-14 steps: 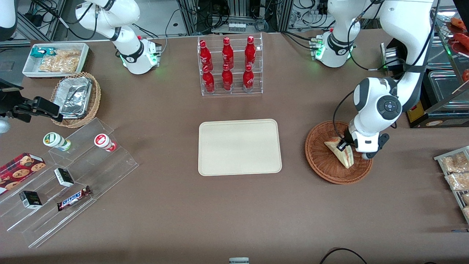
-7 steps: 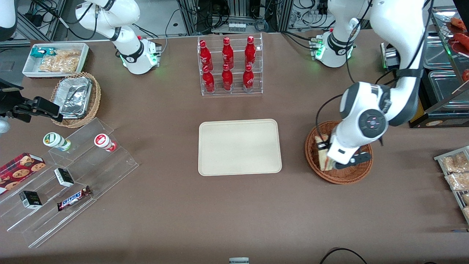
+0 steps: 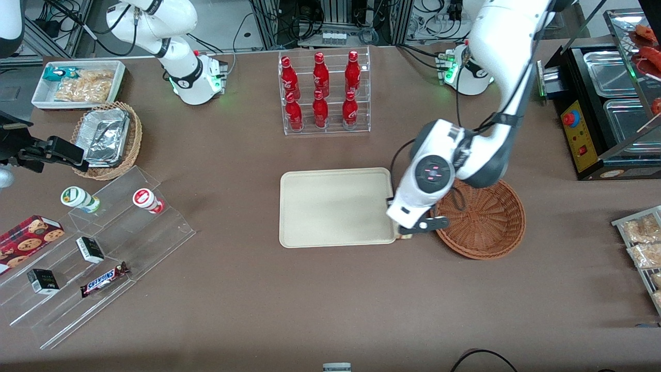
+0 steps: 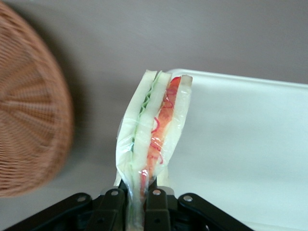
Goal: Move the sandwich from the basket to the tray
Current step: 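Lift the sandwich and carry it with the left gripper over the tray, then lower the sandwich onto the tray and open the left gripper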
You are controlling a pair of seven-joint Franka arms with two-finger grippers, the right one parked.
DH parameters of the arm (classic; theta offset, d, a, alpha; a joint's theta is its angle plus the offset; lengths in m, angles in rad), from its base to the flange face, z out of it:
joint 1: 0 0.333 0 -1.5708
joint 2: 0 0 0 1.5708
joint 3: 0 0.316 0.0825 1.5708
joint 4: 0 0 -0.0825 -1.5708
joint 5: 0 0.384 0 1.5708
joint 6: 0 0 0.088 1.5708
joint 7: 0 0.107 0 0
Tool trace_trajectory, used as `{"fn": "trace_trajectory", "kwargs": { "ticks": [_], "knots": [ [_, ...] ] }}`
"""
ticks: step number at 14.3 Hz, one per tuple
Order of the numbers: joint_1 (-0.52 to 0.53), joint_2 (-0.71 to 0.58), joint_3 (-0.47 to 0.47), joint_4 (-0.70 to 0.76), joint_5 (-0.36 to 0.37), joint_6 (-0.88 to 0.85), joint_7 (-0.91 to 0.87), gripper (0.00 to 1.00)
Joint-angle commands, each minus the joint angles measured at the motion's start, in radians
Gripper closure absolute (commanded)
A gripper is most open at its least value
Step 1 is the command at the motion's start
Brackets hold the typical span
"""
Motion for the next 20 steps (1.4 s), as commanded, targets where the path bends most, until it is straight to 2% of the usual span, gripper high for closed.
{"fn": "trace_trajectory", "kwargs": {
  "ticks": [1,4,8,13,14,15,16,17,20],
  "knots": [
    [-0.070,0.091,-0.007,0.111,-0.012,-0.029,-0.080,0.97],
    [-0.139,0.140,-0.024,0.174,-0.004,-0.027,-0.169,0.98],
    [-0.180,0.232,-0.024,0.270,-0.005,-0.021,-0.232,0.98],
    [-0.226,0.289,-0.024,0.283,0.002,0.046,-0.294,0.96],
    [-0.226,0.292,-0.024,0.283,0.001,0.051,-0.301,0.91],
    [-0.223,0.291,-0.024,0.283,-0.001,0.051,-0.307,0.74],
    [-0.218,0.286,-0.023,0.284,-0.002,0.051,-0.301,0.22],
    [-0.216,0.277,-0.021,0.283,-0.002,0.049,-0.306,0.00],
    [-0.215,0.225,-0.016,0.281,0.002,0.026,-0.306,0.00]
  ]
}}
